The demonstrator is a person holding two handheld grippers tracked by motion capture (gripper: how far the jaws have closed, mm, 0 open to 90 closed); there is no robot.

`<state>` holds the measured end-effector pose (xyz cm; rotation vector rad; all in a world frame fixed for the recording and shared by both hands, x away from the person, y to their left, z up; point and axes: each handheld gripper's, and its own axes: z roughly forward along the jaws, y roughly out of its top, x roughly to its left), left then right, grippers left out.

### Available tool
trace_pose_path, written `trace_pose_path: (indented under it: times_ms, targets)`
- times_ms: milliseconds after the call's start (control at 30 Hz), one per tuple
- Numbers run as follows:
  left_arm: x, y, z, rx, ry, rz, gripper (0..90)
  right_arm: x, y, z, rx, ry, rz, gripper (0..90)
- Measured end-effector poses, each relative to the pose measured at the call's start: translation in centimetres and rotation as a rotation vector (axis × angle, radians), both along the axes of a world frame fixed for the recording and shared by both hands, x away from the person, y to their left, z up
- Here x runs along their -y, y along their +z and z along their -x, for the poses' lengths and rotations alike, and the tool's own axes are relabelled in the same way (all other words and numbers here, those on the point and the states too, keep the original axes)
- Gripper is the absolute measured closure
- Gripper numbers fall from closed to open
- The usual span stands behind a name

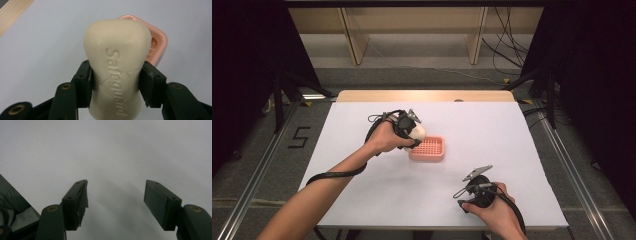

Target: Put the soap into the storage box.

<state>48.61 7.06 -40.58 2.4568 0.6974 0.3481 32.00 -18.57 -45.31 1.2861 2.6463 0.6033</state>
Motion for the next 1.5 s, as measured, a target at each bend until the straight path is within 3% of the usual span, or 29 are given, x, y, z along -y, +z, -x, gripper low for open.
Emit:
trace_pose_path:
  times_ms: [933,967,1100,1133,1367,1500]
  targets:
    - [1.3,-1.2,-0.7,0.007,-0.032,0.001,49.2,0.0,0.0,0.0,0.001,0.002,0.002,36.2]
    - [1.3,-1.1,-0.7,0.004,-0.05,-0.015,49.2,0.0,0.0,0.0,-0.001,0.002,0.001,36.2]
    - [1.5,-1.3,-0.8,0.007,-0.045,-0.002,49.2,0.0,-0.1,0.0,-0.003,0.007,0.0,36.2]
    - [1.6,-1.3,-0.9,0.004,-0.058,-0.017,49.2,0.0,-0.1,0.0,-0.002,0.003,0.001,36.2]
    - [2.1,-1.7,-1.1,0.005,-0.061,-0.011,49.2,0.0,-0.1,0.0,-0.005,0.009,-0.002,36.2]
    - [2.2,-1.7,-1.2,0.0,-0.08,-0.031,49.2,0.0,-0.1,0.0,-0.006,0.005,-0.003,36.2]
